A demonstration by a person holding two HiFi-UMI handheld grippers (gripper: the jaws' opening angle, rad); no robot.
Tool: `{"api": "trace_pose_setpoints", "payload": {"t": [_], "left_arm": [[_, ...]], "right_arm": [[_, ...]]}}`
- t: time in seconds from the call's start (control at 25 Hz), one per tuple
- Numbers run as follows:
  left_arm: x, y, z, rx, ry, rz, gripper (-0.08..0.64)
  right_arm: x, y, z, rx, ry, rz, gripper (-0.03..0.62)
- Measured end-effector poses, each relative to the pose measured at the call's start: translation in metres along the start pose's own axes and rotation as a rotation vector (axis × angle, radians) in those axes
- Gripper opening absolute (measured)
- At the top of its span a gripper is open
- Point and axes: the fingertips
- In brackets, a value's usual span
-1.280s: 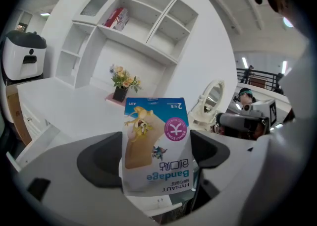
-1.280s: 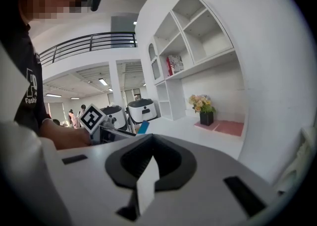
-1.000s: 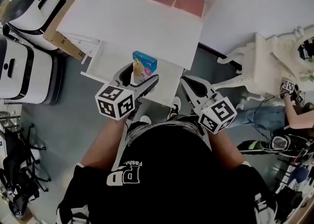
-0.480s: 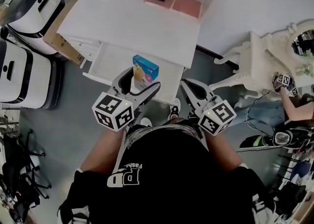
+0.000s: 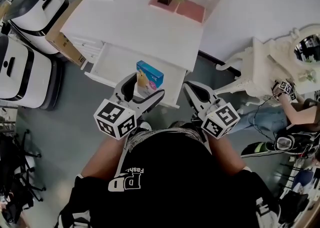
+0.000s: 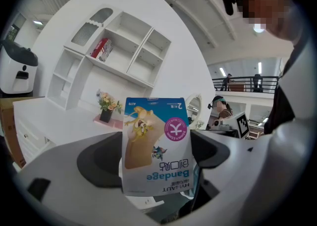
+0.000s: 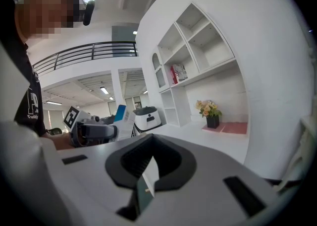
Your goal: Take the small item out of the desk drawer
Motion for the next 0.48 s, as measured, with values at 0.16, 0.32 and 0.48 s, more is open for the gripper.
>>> {"api": "trace_pose_setpoints", "payload": {"t": [0.16, 0.32, 0.48], "left_arm": [[0.000, -0.013, 0.003, 0.009, -0.012, -0.034, 0.425], [-0.003, -0.034, 0.003, 0.015, -0.035, -0.074, 0.425], [-0.011, -0.062, 0.009, 0.035, -0.055, -0.102, 0.425]], "right_arm": [[0.007, -0.004, -0.007, 0.018, 0.001, -0.047, 0.008], [0.023, -0.006, -0.010, 0.024, 0.014, -0.103, 0.008], [0.051, -0.009, -0.004, 0.022, 0.018, -0.142, 0.008]]}}
Point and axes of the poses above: the fingertips, and each gripper's own axes: x backward along the fingers, y to its left, z out of its underside, and after that the axes turned 8 degrees about -z, right-handed
